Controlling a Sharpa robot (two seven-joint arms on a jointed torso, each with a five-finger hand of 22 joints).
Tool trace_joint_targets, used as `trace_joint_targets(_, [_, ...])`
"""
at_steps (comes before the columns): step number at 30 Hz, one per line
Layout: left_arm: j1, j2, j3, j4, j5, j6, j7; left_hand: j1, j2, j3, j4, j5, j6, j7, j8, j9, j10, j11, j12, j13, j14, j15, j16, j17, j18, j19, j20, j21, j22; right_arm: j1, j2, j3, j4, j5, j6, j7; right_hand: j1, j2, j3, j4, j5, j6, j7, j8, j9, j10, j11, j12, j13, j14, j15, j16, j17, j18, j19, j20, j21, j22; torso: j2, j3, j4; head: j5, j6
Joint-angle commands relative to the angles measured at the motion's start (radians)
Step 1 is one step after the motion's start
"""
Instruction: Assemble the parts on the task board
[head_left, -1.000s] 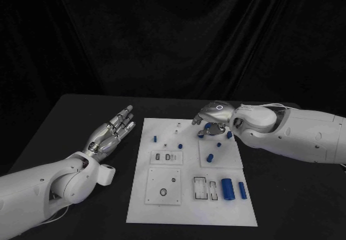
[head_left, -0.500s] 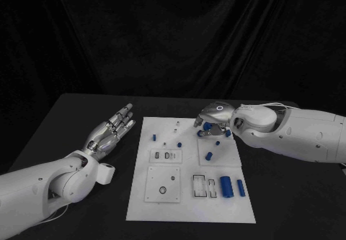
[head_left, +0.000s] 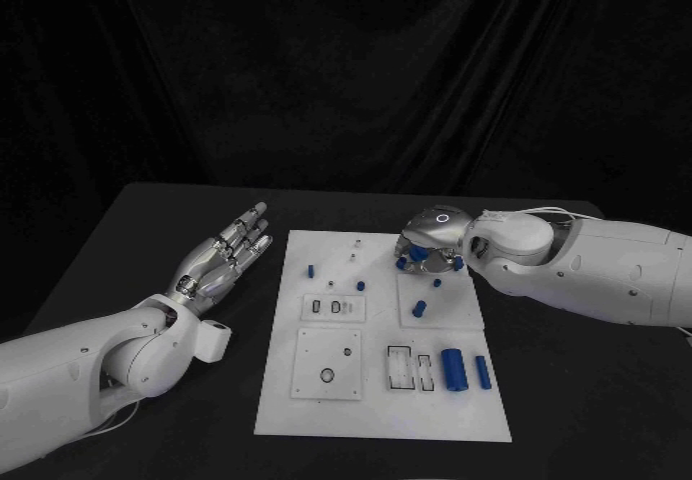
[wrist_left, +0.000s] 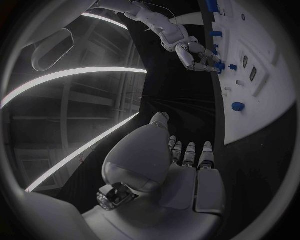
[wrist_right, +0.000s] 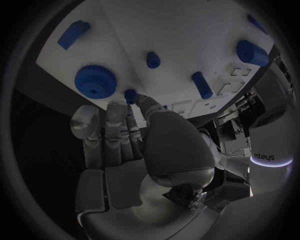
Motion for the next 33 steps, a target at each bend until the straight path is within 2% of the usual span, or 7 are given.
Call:
trace_joint_targets(1, [0.000,0.002,0.001,0.000,-0.002,0.024,0.071,0.009,-0.002,0.008,-0.002,0.003,0.002,0.009,0.005,0.001,0.000,0.009,-0.006,-0.001,0.001,0.012,-0.007,-0.002,0.007,0.001,0.008,-0.006,-0.002,-0.005,0.003,0.001,-0.007,-0.009,-0.006,-0.005,0.000,-0.014,0.017,0.002,-0.027,0.010,-0.001,-0.005,0.004,0.012,0.000,0.004,0.000,-0.007,0.003,0.001,0.000,-0.007,-0.009,0.000,-0.002,0.005,-0.002,0.0003,0.0005,0.000,-0.004])
trace_joint_targets(7, [0.000,0.003,0.001,-0.001,-0.002,0.027,0.068,0.009,-0.005,0.010,-0.004,0.003,0.011,0.015,0.007,0.002,0.000,0.013,-0.006,-0.001,0.001,0.015,-0.007,-0.002,0.007,0.001,0.011,-0.006,-0.002,-0.011,0.008,0.001,-0.017,-0.009,-0.012,0.000,0.004,-0.014,0.030,0.001,-0.033,0.017,-0.001,-0.004,0.008,0.022,0.000,0.006,0.001,-0.006,0.003,0.003,0.001,-0.008,-0.009,0.000,-0.002,0.009,-0.003,0.0005,0.0027,-0.002,-0.007])
trace_joint_targets(14, [0.000,0.003,0.001,-0.002,-0.002,0.029,0.064,0.008,-0.005,0.012,-0.005,0.003,0.019,0.019,0.009,0.004,0.000,0.017,-0.006,-0.001,0.001,0.018,-0.007,-0.002,0.007,0.001,0.013,-0.006,-0.002,-0.019,0.015,0.001,-0.029,-0.009,-0.021,0.006,0.018,-0.012,0.069,-0.001,-0.039,0.040,0.000,0.002,0.016,0.052,-0.001,0.010,0.001,-0.002,0.002,0.011,0.007,-0.009,-0.004,0.000,0.005,0.023,-0.004,0.0001,0.0020,0.000,-0.012])
trace_joint_targets(21, [0.000,0.004,0.001,-0.004,-0.002,0.031,0.061,0.008,-0.005,0.018,-0.007,0.004,0.038,0.027,0.014,0.006,0.000,0.024,-0.006,-0.001,0.001,0.024,-0.007,-0.002,0.007,0.001,0.017,-0.006,-0.002,-0.030,0.024,0.001,-0.044,0.004,-0.038,0.018,0.056,-0.004,0.141,-0.012,-0.129,0.085,-0.004,0.012,0.035,0.115,-0.008,0.009,-0.007,0.002,-0.001,0.011,0.001,-0.009,-0.002,-0.003,0.005,0.037,-0.005,-0.0003,0.0011,0.001,-0.018])
trace_joint_targets(27, [0.000,0.005,0.001,-0.006,-0.002,0.034,0.056,0.008,-0.004,0.021,-0.008,0.004,0.044,0.030,0.015,0.007,0.000,0.027,-0.006,-0.001,0.001,0.026,-0.007,-0.002,0.007,0.001,0.020,-0.006,-0.002,-0.041,0.031,0.001,-0.058,0.034,-0.057,0.033,0.087,0.004,0.167,-0.030,-0.151,0.125,-0.002,0.027,0.050,0.163,-0.010,0.014,-0.008,-0.001,0.001,-0.002,-0.017,-0.010,-0.001,-0.003,0.004,0.044,-0.005,-0.0001,0.0019,0.003,-0.017])
trace_joint_targets(33, [0.000,0.001,0.001,-0.005,-0.002,0.034,0.049,0.008,-0.004,0.027,-0.011,0.005,0.058,0.036,0.019,0.009,0.000,0.034,-0.006,-0.001,0.001,0.031,-0.007,-0.002,0.007,0.001,0.025,-0.006,-0.002,-0.043,0.021,0.001,-0.048,0.099,-0.115,0.040,0.111,0.009,0.175,-0.044,-0.182,0.158,0.001,0.037,0.065,0.206,-0.012,0.014,-0.010,0.014,0.004,0.005,-0.011,-0.014,0.015,0.000,0.020,0.068,-0.006,-0.0004,0.0020,0.021,-0.015])
